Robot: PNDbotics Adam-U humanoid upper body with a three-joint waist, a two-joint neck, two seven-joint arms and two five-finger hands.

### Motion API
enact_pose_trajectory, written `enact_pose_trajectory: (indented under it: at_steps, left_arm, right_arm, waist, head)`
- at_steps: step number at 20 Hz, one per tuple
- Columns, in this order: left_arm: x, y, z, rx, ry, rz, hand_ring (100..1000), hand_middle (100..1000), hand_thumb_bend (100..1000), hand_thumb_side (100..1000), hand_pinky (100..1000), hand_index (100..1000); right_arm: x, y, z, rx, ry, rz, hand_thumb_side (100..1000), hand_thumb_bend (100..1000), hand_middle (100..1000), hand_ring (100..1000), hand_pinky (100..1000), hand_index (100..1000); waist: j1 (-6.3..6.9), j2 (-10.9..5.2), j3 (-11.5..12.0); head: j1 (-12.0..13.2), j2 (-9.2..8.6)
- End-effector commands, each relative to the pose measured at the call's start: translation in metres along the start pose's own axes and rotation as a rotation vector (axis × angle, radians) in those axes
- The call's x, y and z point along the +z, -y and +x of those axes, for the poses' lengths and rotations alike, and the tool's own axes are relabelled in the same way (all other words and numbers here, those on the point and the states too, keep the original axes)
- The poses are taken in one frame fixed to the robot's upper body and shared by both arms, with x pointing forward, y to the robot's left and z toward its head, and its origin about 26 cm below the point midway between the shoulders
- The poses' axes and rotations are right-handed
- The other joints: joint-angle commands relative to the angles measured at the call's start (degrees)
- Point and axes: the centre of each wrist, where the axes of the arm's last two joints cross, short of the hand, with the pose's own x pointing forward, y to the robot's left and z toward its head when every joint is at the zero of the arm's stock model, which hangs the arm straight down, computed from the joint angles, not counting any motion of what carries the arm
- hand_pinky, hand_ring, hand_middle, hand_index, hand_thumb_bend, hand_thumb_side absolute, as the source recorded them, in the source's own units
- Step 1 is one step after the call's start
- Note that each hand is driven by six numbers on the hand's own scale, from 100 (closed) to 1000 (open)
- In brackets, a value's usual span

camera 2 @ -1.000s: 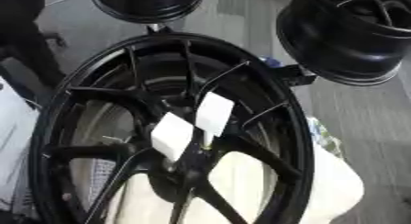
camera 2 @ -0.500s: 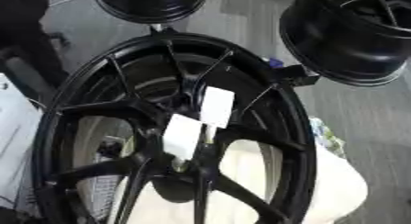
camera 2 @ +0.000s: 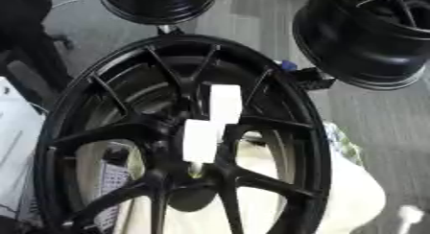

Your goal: Pull the pin out of the wheel hub.

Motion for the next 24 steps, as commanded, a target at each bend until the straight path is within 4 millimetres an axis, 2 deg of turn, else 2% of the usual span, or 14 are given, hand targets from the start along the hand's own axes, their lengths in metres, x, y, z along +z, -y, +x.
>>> enact_pose_trajectory:
  at_steps: [1,7,10,11,12,13,20,24]
  left_arm:
    - [-0.004,-0.003,0.005,-0.011,0.022,-0.002,658,617,100,718,780,793]
    - [-0.005,-0.003,0.005,-0.009,0.025,-0.001,658,617,100,716,779,793]
    - [-0.005,-0.003,0.005,-0.008,0.027,0.0,658,616,100,714,779,792]
    - [-0.005,-0.003,0.005,-0.007,0.027,-0.001,658,616,100,708,779,792]
    - [-0.005,-0.002,0.005,-0.007,0.027,-0.001,658,616,100,715,779,792]
    - [-0.005,-0.002,0.005,-0.006,0.027,-0.001,658,616,100,715,779,792]
    - [-0.007,-0.002,0.005,-0.001,0.03,-0.003,659,616,100,710,778,791]
    - [-0.007,-0.001,0.005,0.004,0.031,-0.007,659,616,100,710,778,791]
  right_arm:
    - [0.007,0.026,0.029,-0.054,0.113,-0.061,212,433,704,723,779,779]
    - [0.05,0.036,0.077,-0.151,0.355,-0.024,151,395,666,690,773,752]
    - [0.08,0.039,0.098,-0.183,0.49,0.025,143,388,659,686,780,750]
    - [0.09,0.04,0.104,-0.188,0.532,0.04,206,557,656,687,782,751]
    - [0.101,0.041,0.109,-0.192,0.576,0.057,150,385,654,684,782,749]
    - [0.112,0.042,0.113,-0.196,0.615,0.072,152,385,652,683,783,748]
    - [0.186,0.044,0.13,-0.129,0.87,0.189,182,413,634,687,808,745]
    - [0.198,0.038,0.131,-0.035,1.001,0.261,206,428,639,701,829,753]
  waist:
    - [0.31,-1.29,-0.3]
    - [0.44,-1.33,-0.2]
    - [0.48,-1.27,-0.1]
    - [0.49,-1.25,-0.1]
    - [0.5,-1.23,-0.1]
    - [0.52,-1.22,-0.1]
    - [0.58,-1.32,0.1]
    - [0.51,-1.47,0.4]
  head:
    - [0.0,-0.19]
    - [-0.1,-0.29]
    - [-0.2,-0.24]
    - [-0.2,-0.25]
    - [-0.3,-0.26]
    - [-0.3,-0.31]
    - [-0.6,-0.66]
    - [-0.8,-0.76]
